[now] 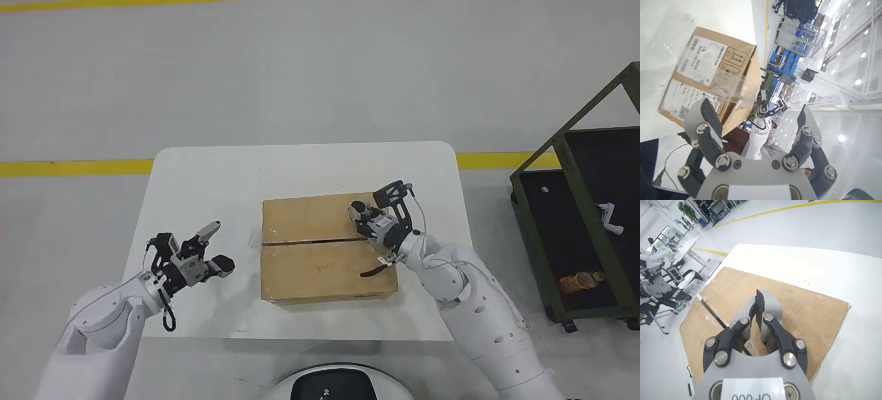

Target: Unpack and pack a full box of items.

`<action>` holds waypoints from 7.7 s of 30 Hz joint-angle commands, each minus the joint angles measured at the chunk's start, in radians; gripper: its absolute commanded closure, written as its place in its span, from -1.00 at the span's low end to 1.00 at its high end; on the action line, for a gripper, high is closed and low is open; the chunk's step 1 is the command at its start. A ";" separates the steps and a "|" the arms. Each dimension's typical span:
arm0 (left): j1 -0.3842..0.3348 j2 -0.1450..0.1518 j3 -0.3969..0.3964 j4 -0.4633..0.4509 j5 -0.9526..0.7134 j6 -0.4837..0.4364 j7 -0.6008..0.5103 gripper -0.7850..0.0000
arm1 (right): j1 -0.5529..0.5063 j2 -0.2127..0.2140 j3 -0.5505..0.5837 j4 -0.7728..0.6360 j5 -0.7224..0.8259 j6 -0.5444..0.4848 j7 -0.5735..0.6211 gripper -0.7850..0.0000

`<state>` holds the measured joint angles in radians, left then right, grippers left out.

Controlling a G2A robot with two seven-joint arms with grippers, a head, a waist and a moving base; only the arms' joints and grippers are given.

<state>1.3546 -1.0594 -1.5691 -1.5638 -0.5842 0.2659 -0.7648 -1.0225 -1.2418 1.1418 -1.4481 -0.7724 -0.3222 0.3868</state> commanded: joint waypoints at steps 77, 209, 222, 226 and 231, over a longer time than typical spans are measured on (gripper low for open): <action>-0.273 -0.086 0.247 0.406 -0.371 0.032 0.039 0.64 | 0.007 -0.009 -0.009 0.015 -0.022 0.006 0.001 1.00; -0.180 -0.034 0.150 -0.144 0.321 -0.197 0.048 -1.00 | -0.076 0.048 0.282 -0.186 0.441 -0.072 0.313 -1.00; -0.065 -0.014 0.039 -0.198 0.426 -0.218 0.099 -1.00 | -0.038 0.064 0.255 -0.166 0.623 -0.119 0.583 -1.00; -0.065 -0.014 0.039 -0.198 0.426 -0.218 0.099 -1.00 | -0.038 0.064 0.255 -0.166 0.623 -0.119 0.583 -1.00; -0.065 -0.014 0.039 -0.198 0.426 -0.218 0.099 -1.00 | -0.047 0.066 0.236 -0.163 0.687 -0.086 0.618 -1.00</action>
<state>1.2894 -1.0730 -1.5302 -1.7615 -0.1583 0.0478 -0.6657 -1.0702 -1.1775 1.3797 -1.6145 -0.1075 -0.4218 0.9864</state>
